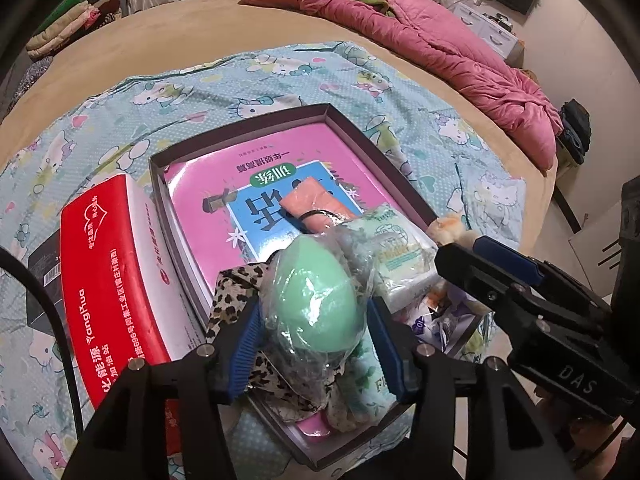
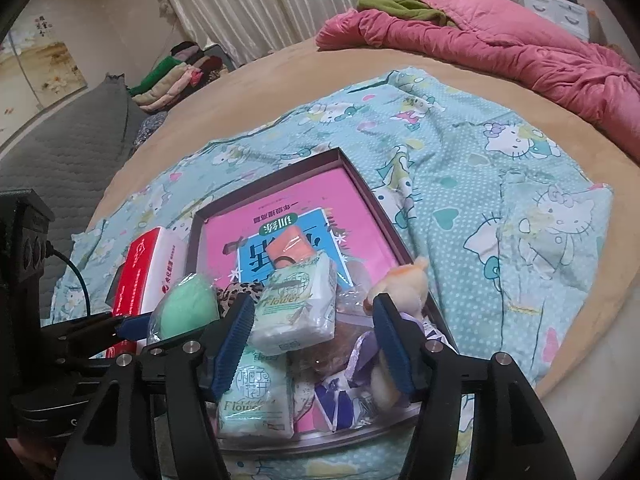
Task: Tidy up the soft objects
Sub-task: 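Lower both items into the tray and open the right then left gripper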
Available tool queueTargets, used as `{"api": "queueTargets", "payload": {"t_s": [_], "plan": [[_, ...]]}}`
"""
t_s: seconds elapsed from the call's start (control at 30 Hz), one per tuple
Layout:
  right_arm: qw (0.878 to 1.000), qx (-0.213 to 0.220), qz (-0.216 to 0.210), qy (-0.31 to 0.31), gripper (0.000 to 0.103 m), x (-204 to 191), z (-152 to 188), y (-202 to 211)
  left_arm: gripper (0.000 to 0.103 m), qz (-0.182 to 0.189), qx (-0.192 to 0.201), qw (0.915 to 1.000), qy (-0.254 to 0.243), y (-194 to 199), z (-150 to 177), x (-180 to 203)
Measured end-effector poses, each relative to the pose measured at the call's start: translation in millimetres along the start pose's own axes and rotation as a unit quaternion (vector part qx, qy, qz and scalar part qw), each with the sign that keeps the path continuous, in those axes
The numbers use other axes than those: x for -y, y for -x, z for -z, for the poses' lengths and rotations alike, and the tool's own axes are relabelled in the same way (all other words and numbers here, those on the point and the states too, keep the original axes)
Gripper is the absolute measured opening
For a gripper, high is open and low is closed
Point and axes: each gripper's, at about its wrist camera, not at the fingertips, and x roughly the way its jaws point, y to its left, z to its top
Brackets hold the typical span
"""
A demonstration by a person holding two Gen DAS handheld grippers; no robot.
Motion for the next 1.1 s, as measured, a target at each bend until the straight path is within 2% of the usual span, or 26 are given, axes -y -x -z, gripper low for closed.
{"api": "queueTargets", "payload": {"t_s": [0.3, 0.83, 1.1], "plan": [[1.0, -0.001, 0.007, 0.001, 0.067, -1, 1, -1, 0.055, 0.006, 0.003, 0.9999, 0.013, 3, 0, -5], [1.0, 0.008, 0.016, -0.008, 0.071, 3, -2, 6, 0.07, 0.005, 0.019, 0.9997, 0.015, 9, -4, -8], [1.0, 0.009, 0.021, -0.005, 0.074, 2, -2, 8, 0.071, -0.003, 0.025, 0.9994, 0.025, 13, -7, -17]]}}
